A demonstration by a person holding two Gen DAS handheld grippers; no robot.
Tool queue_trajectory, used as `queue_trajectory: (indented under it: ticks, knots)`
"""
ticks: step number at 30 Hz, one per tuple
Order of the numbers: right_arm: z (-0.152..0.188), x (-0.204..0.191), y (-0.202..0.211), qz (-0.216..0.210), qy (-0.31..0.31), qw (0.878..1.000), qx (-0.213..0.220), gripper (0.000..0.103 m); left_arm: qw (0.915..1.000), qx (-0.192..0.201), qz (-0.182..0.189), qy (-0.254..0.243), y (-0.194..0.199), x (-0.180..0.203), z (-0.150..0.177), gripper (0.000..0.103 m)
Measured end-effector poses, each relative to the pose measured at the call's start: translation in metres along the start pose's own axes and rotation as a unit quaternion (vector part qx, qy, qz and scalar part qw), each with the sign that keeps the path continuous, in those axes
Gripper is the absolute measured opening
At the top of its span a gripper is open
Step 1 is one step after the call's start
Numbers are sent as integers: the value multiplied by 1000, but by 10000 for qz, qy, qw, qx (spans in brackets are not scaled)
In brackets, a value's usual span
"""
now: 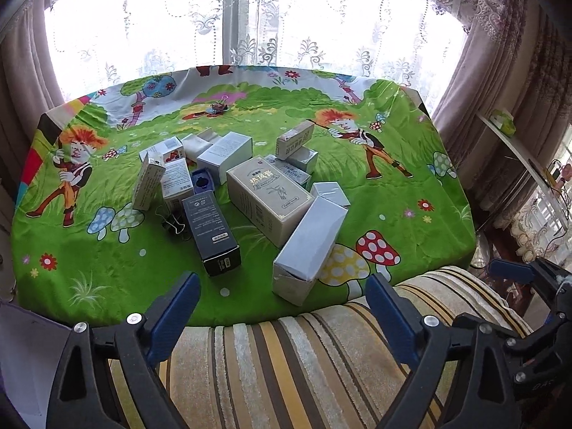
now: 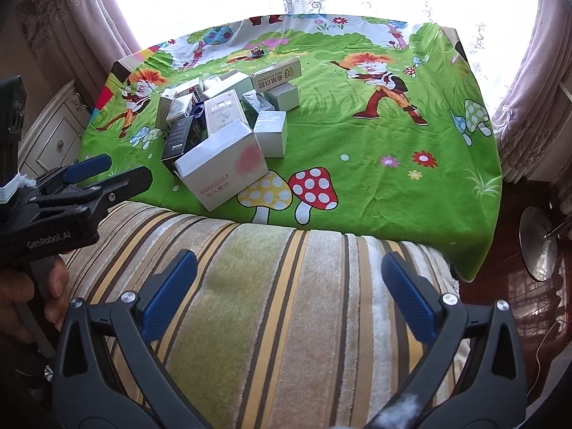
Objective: Organize rigid objects
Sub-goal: 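Grasp the pink-marked white box with left tool while right tool grasps a small white cube box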
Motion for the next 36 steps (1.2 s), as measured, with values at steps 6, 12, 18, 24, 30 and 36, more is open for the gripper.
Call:
queue_trajectory:
  ticks: [6,12,18,24,30,36]
  knots:
    - [-31,26,-5,-51,26,10000,-4,103,9979,-287,118,-574,-37,23,-15,90]
    - [-51,37,-26,-231,39,9997,-27,103,9945,-539,152,-888,-63,31,-18,79]
    - [-69,37,-51,-321,81,9994,-94,103,9915,-810,434,-919,-78,35,-13,43]
    - [-86,25,-80,-454,141,9988,-153,102,9922,-810,814,-487,-64,26,-11,35]
    - [-94,13,-111,-460,193,9981,-369,92,9926,-662,1019,67,-40,3,-6,35]
    - [-98,4,-135,-326,303,9974,-560,87,9905,-453,1053,762,-15,-38,3,35]
Point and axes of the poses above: each gripper's, at about its wrist camera, not at the fingertips, and y roughly against the way its jaws point, x to its right, z to its underside, the point moved 7 cm from there along -y, roughly the way its jaws point, and after that the axes turned 10 degrees about -z, right-handed, at the moved point
